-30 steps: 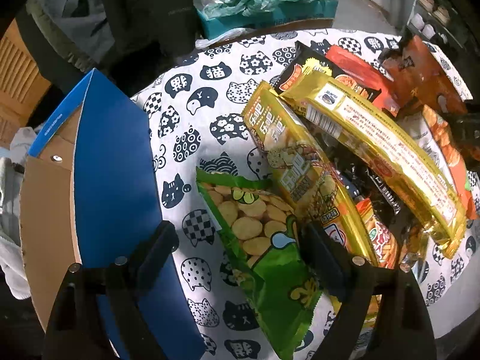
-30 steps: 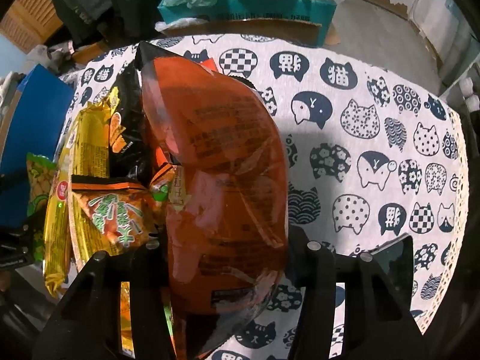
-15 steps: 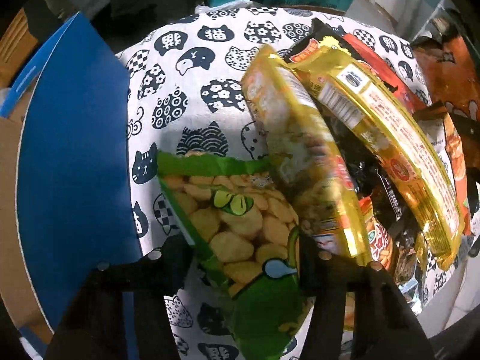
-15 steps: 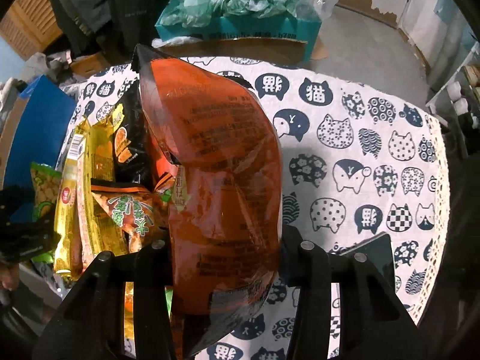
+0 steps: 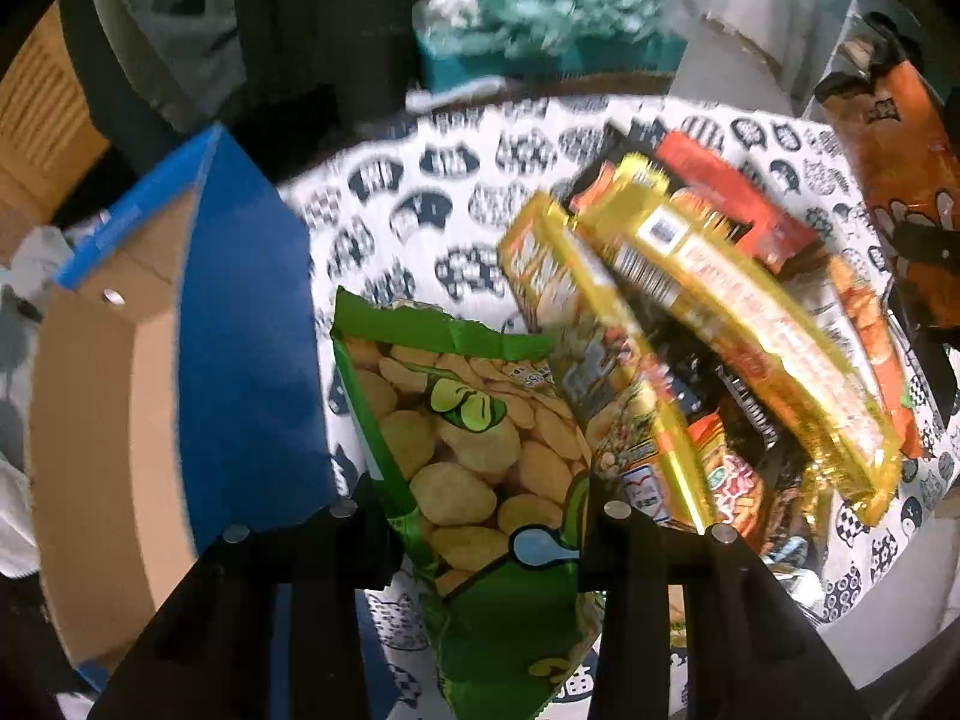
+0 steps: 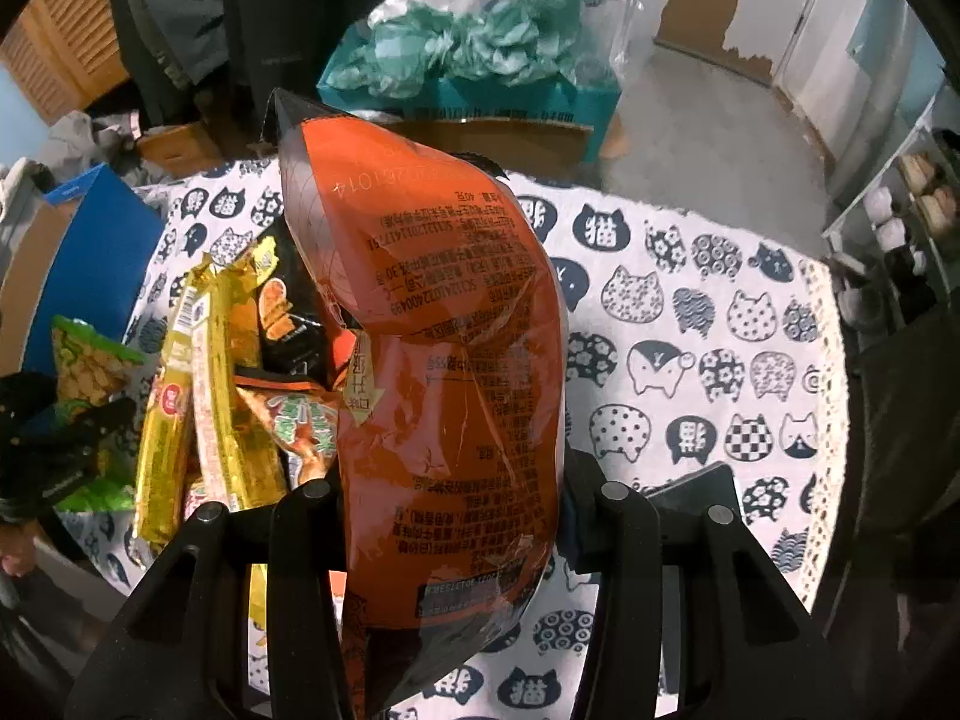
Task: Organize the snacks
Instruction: 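Lift both bags and drop them into the cardboard box, opening both tools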
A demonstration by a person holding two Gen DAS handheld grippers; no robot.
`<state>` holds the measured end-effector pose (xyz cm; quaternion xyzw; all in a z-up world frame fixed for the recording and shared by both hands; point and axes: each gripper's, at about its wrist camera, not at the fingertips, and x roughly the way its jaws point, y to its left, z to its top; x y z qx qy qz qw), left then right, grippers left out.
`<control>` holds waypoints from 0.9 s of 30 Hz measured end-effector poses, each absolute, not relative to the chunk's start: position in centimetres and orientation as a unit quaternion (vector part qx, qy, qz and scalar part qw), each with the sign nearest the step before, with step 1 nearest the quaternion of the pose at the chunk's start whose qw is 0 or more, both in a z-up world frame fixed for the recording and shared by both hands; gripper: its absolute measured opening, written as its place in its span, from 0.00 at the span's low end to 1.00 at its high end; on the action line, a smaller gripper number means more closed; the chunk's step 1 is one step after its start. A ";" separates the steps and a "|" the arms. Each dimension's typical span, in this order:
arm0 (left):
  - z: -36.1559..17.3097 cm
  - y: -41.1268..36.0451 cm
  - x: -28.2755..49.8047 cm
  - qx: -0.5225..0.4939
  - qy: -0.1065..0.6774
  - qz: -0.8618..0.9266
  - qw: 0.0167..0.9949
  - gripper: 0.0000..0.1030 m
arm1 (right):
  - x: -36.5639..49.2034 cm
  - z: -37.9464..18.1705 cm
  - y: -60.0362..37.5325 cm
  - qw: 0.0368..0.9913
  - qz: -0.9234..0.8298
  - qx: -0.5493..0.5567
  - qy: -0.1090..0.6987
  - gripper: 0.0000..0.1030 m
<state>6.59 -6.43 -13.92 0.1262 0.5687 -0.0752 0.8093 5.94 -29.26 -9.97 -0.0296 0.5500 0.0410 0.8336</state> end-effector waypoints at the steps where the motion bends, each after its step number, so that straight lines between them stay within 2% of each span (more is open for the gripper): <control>1: -13.4 -6.6 6.3 0.129 0.563 -0.077 0.813 0.39 | 5.7 -9.6 -29.1 0.835 0.041 -0.029 0.548 0.44; 13: -6.8 -7.1 2.7 0.161 0.479 -0.090 0.858 0.39 | 3.6 -5.7 -27.2 0.851 0.051 -0.020 0.522 0.44; 27: -2.3 -1.1 1.1 0.133 0.441 -0.082 0.884 0.39 | 3.0 -3.0 -20.7 0.858 0.108 -0.033 0.502 0.44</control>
